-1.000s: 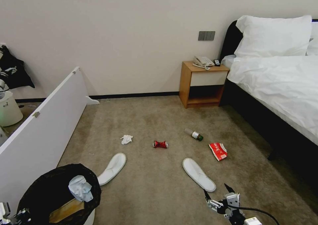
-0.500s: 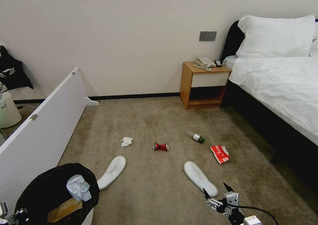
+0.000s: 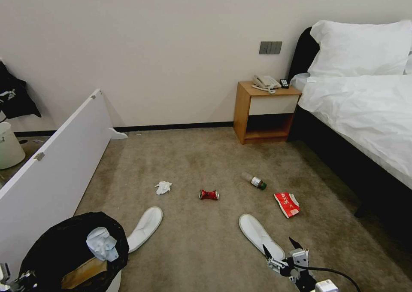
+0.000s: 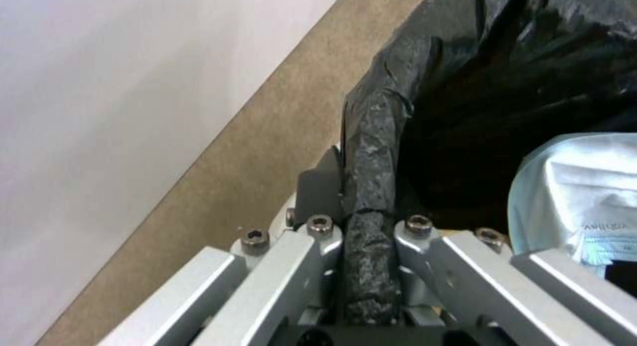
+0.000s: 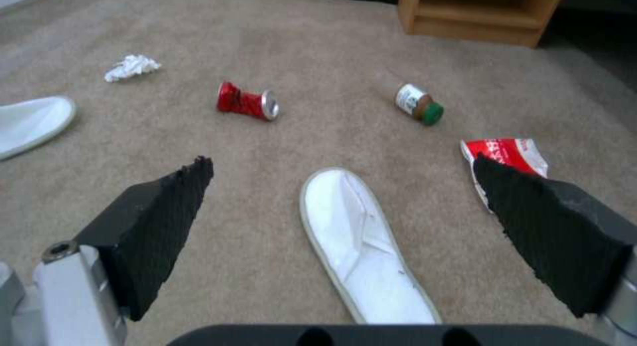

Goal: Pick up the trash bin, then pick up the garbage from the floor and place it into the trash bin.

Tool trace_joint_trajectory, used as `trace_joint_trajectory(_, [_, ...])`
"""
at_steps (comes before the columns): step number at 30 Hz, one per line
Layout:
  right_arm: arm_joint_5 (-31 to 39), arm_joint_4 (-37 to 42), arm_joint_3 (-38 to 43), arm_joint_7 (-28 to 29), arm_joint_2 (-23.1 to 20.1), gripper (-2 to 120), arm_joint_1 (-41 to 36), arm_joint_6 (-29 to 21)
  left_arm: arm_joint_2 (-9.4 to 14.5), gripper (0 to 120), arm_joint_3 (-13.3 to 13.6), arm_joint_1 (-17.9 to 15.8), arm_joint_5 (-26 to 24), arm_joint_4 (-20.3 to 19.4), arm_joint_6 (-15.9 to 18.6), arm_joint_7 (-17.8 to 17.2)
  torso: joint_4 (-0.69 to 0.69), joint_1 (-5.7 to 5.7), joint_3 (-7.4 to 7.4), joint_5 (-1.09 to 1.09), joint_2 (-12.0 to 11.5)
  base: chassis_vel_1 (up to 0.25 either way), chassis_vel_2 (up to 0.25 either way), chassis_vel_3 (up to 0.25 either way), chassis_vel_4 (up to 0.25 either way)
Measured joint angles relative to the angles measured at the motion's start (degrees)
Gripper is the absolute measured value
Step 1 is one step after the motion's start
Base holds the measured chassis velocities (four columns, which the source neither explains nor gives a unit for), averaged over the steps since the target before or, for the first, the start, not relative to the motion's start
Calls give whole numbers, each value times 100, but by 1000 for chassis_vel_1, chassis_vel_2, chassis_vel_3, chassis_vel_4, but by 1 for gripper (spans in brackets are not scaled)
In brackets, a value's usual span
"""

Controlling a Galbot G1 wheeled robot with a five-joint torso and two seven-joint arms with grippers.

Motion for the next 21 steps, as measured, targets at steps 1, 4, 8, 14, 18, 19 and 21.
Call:
trace_joint_trajectory(1, [5,0,-3,0,-3,100,1,-5,7,3,3,-15,-3,-5,0,-3,0,0,0,0,0,0,0,0,0])
trace_joint_trajectory(4, [12,1,-7,-1,-21,100,1,-11,11,3,19,-26,-3,-10,0,-8,-1,0,0,0,0,0,0,0,0])
trace_joint_trajectory(8, [37,4,-8,-2,-54,100,1,-19,12,3,30,-27,-3,-14,0,-10,0,0,0,0,0,-33,18,15,-17])
trace_joint_trajectory(14, [75,12,-15,-11,-101,100,-4,-25,28,3,34,-28,-3,-19,0,-14,0,0,0,0,0,-38,29,30,-40])
trace_joint_trajectory(18, [91,12,-16,-21,-120,100,-2,-26,19,3,34,-26,-3,-23,0,-16,0,0,0,0,0,0,0,0,0])
trace_joint_trajectory(19, [97,14,-17,-24,-124,100,2,-27,8,3,36,-24,-2,-23,0,-17,0,0,0,0,0,-26,46,56,-44])
trace_joint_trajectory(21, [98,14,-17,-28,-125,100,6,-28,-1,3,39,-23,0,-24,0,-18,0,0,0,0,0,-30,51,56,-43])
